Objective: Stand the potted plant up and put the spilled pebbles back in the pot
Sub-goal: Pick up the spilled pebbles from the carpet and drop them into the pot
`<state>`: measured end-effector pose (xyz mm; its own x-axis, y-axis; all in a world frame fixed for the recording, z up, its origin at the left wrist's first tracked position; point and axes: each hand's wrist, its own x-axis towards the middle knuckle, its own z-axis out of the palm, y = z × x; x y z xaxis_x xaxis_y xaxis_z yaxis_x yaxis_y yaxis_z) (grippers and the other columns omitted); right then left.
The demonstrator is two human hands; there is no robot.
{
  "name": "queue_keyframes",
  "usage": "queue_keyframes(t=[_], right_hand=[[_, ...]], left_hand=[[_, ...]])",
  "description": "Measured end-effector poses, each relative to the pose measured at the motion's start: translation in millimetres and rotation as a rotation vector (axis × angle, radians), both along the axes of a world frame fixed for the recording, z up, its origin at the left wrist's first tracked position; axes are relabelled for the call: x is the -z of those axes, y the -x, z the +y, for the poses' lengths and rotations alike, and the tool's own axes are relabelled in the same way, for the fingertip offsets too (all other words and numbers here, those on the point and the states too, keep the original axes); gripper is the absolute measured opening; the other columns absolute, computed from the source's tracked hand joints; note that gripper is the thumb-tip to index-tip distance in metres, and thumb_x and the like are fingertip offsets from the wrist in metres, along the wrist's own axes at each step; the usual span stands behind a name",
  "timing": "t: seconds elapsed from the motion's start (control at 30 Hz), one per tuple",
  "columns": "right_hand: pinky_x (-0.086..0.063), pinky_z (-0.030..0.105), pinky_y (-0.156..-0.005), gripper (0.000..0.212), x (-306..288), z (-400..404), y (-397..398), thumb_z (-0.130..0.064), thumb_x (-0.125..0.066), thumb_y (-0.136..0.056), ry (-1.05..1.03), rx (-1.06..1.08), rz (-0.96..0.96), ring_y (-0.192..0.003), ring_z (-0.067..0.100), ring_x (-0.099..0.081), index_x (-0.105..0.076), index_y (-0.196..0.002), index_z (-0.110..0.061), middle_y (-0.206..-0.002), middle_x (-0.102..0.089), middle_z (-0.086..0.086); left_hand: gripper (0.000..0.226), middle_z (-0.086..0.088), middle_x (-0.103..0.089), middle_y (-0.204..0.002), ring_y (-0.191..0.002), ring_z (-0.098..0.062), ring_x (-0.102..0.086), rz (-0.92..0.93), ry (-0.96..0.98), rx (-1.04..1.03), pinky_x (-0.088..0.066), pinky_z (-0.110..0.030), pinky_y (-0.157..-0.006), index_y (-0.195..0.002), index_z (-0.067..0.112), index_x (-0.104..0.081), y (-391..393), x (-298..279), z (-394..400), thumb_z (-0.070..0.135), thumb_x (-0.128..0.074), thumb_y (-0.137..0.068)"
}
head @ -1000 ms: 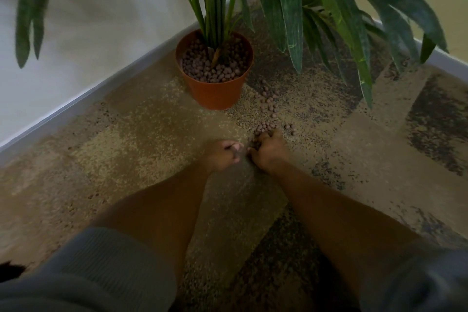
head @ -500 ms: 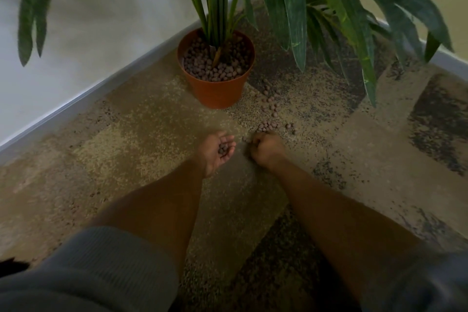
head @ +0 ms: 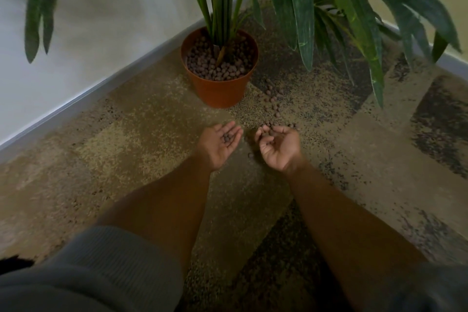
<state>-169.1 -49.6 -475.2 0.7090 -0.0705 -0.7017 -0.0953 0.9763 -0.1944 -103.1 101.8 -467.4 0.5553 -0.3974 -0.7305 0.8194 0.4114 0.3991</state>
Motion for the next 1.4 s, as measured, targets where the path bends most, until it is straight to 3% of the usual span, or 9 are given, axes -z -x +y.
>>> queue_keyframes(t=[0.17, 0.33, 0.5, 0.63, 0.77, 0.9, 1.03, 1.3, 1.4], right_hand=[[-0.051, 0.018, -0.049, 0.027, -14, 5, -7, -0.014, -0.034, -0.094, -0.043, 0.014, -0.053, -0.074, 0.026, -0.064, -0.057, -0.092, 0.001, -0.083, -0.062, 0.017], [-0.055, 0.040, -0.088, 0.035, -34, 13, -21, -0.020, -0.032, -0.098, 0.063, -0.033, -0.053, -0.096, 0.032, -0.067, -0.061, -0.104, -0.001, -0.096, -0.068, 0.018], [-0.055, 0.039, -0.089, 0.039, -65, 21, -42, -0.017, -0.029, -0.101, 0.129, 0.010, -0.042, -0.106, 0.036, -0.063, -0.057, -0.115, 0.007, -0.118, -0.063, 0.025], [-0.050, 0.040, -0.101, 0.037, -94, 30, -62, -0.013, -0.031, -0.098, 0.205, 0.044, -0.072, -0.113, 0.035, -0.059, -0.057, -0.115, 0.007, -0.123, -0.060, 0.025], [-0.044, 0.042, -0.106, 0.034, -118, 37, -78, -0.017, -0.031, -0.101, 0.192, 0.091, -0.156, -0.115, 0.034, -0.056, -0.056, -0.108, 0.005, -0.116, -0.058, 0.024], [-0.041, 0.033, -0.106, 0.032, -129, 39, -102, -0.023, -0.031, -0.102, 0.234, 0.160, -0.150, -0.080, 0.018, -0.049, -0.051, -0.086, -0.005, -0.089, -0.050, 0.011], [-0.035, 0.048, -0.114, 0.052, -129, 41, -111, -0.031, -0.027, -0.100, 0.299, 0.040, -0.221, -0.127, 0.035, -0.051, -0.051, -0.138, -0.004, -0.137, -0.054, 0.021], [-0.024, 0.042, -0.121, 0.048, -133, 37, -106, -0.018, -0.025, -0.104, 0.296, 0.061, -0.171, -0.141, 0.032, -0.035, -0.034, -0.147, 0.002, -0.151, -0.037, 0.022], [-0.026, 0.041, -0.120, 0.047, -131, 31, -101, -0.009, -0.031, -0.102, 0.296, 0.056, -0.142, -0.143, 0.033, -0.032, -0.029, -0.147, 0.004, -0.152, -0.033, 0.023]], left_hand=[[0.038, -0.010, -0.065, -0.110, -0.098, -0.017, -0.063, 0.010, -0.012, -0.123, -0.052, -0.025, -0.081, -0.118, 0.005, -0.060, -7, -19, -13, 0.028, -0.034, -0.104], [0.032, 0.002, -0.063, -0.087, -0.074, -0.008, -0.058, 0.023, -0.099, -0.218, -0.045, -0.019, -0.061, -0.093, 0.016, -0.064, -13, -36, -24, 0.029, -0.036, -0.102], [0.039, -0.001, -0.063, -0.094, -0.082, -0.011, -0.060, 0.008, 0.031, -0.371, -0.047, -0.021, -0.063, -0.094, 0.015, -0.062, -22, -58, -31, 0.033, -0.028, -0.104], [0.037, 0.000, -0.063, -0.097, -0.084, -0.011, -0.060, -0.063, 0.126, -0.465, -0.048, -0.019, -0.069, -0.099, 0.015, -0.061, -29, -82, -35, 0.032, -0.029, -0.103], [0.048, -0.011, -0.059, -0.127, -0.117, -0.021, -0.057, -0.152, 0.210, -0.484, -0.043, -0.029, -0.104, -0.132, 0.009, -0.053, -41, -110, -38, 0.033, -0.023, -0.104], [0.051, -0.018, -0.047, -0.142, -0.133, -0.027, -0.044, -0.181, 0.266, -0.437, -0.032, -0.034, -0.114, -0.142, 0.003, -0.041, -51, -128, -34, 0.031, -0.023, -0.103], [0.049, -0.022, -0.052, -0.137, -0.127, -0.033, -0.049, -0.214, 0.303, -0.370, -0.035, -0.043, -0.113, -0.140, -0.001, -0.043, -59, -128, -24, 0.024, -0.026, -0.102], [0.054, -0.023, -0.038, -0.149, -0.140, -0.033, -0.035, -0.177, 0.321, -0.358, -0.024, -0.042, -0.119, -0.147, -0.004, -0.028, -65, -119, -21, 0.028, -0.023, -0.103], [0.052, -0.018, -0.047, -0.144, -0.135, -0.029, -0.044, -0.203, 0.273, -0.372, -0.033, -0.037, -0.115, -0.143, 0.001, -0.039, -57, -112, -23, 0.030, -0.022, -0.105]])
